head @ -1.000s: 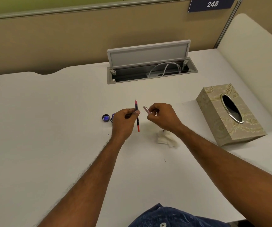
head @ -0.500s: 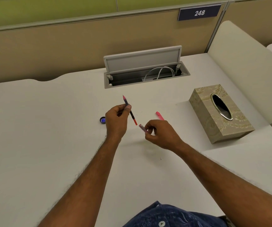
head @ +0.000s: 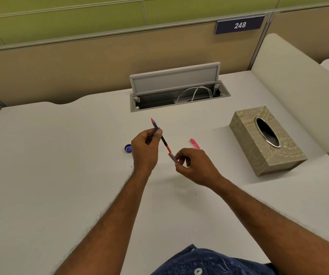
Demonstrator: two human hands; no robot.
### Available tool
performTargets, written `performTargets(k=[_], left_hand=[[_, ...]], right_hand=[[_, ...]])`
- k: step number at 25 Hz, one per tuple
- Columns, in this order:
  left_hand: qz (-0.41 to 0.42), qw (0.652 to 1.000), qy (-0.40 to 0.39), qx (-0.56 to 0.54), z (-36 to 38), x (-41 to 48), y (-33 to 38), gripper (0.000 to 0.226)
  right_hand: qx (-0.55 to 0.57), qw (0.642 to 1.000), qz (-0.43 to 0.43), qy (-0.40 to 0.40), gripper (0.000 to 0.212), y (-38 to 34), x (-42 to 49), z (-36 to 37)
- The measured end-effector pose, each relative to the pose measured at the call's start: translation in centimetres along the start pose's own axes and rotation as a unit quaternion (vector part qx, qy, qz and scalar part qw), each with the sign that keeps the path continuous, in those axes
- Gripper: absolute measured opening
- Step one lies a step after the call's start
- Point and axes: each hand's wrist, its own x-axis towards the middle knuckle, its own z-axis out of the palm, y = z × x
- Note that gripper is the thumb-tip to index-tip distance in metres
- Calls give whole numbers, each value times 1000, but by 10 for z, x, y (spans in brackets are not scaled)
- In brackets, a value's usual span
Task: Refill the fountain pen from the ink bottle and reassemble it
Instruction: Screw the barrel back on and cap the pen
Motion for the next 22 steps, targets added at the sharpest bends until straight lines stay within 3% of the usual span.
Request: performTargets(k=[14,22], left_hand=[[6,1000,-11,-16,2,-10,-9,29],[-5,999,-42,-12,8,-23,-24,24]], right_hand=[[39,998,-8,46,5,2,4,-6],[134,989,20,54,8,10,8,4]])
